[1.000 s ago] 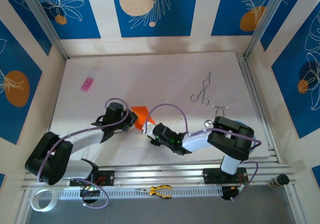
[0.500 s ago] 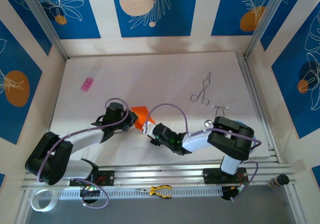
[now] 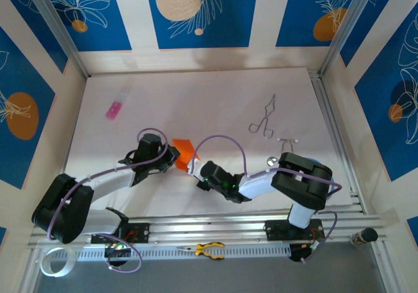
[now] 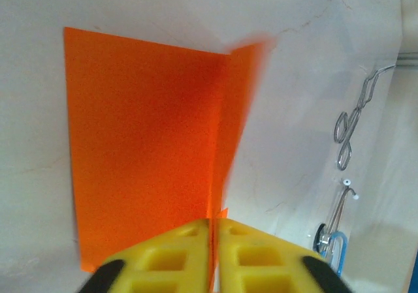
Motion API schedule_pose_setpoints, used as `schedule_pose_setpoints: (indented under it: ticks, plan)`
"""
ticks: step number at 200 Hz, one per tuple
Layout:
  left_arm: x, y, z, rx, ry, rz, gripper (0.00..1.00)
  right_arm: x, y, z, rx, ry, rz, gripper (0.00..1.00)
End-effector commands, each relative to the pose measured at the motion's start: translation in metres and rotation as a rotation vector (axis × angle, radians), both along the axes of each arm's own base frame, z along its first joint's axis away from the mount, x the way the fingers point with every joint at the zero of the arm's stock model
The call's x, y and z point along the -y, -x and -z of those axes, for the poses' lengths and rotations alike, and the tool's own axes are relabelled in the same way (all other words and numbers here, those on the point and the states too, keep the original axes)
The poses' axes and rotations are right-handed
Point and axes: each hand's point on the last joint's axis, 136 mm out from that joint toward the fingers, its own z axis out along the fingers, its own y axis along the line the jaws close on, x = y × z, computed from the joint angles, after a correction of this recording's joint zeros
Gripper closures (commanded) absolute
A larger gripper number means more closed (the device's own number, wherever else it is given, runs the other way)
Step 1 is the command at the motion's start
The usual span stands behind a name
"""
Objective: Fold a paper plane with a square sheet of paper (pick it up from the middle)
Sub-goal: Fourth fold the wing at the center of the table.
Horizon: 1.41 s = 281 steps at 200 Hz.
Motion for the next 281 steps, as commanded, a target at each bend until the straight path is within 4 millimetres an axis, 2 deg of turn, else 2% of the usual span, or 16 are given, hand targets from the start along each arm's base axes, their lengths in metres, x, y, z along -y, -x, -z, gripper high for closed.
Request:
schedule_pose_setpoints:
  ticks: [1,16,66,80,102,117,137,213,281]
  plan:
    - [0.005,-0.004,-0.014,0.028,-0.005,0.019,0.75,-0.002,-0.001,-0.013,-0.003,-0.065,0.003,0.91]
    - [0.003,-0.004,-0.013,0.024,-0.020,0.017,0.64,-0.002,-0.001,-0.013,-0.003,-0.065,0.002,0.92]
    - [0.007,-0.009,-0.007,0.011,-0.035,0.047,0.60,0.000,0.000,-0.012,-0.015,-0.073,0.004,0.93]
    - [0.010,-0.010,-0.005,0.005,-0.028,0.058,0.64,0.000,0.001,-0.012,-0.018,-0.074,0.001,0.93]
    - [0.013,-0.012,-0.005,0.003,-0.019,0.067,0.77,0.001,0.001,-0.011,-0.025,-0.075,0.005,0.92]
    - [0.013,-0.012,-0.005,0.002,-0.014,0.068,0.88,0.002,0.000,-0.009,-0.032,-0.073,0.015,0.88]
    - [0.014,-0.011,-0.007,0.000,-0.005,0.067,0.94,0.005,-0.005,-0.007,-0.023,-0.061,0.046,0.85]
    - [0.015,-0.010,-0.006,-0.003,0.007,0.065,0.96,0.004,-0.008,-0.006,-0.015,-0.047,0.060,0.83]
    - [0.014,-0.010,-0.005,-0.005,0.002,0.061,0.95,0.001,-0.002,-0.006,-0.037,-0.059,0.035,0.91]
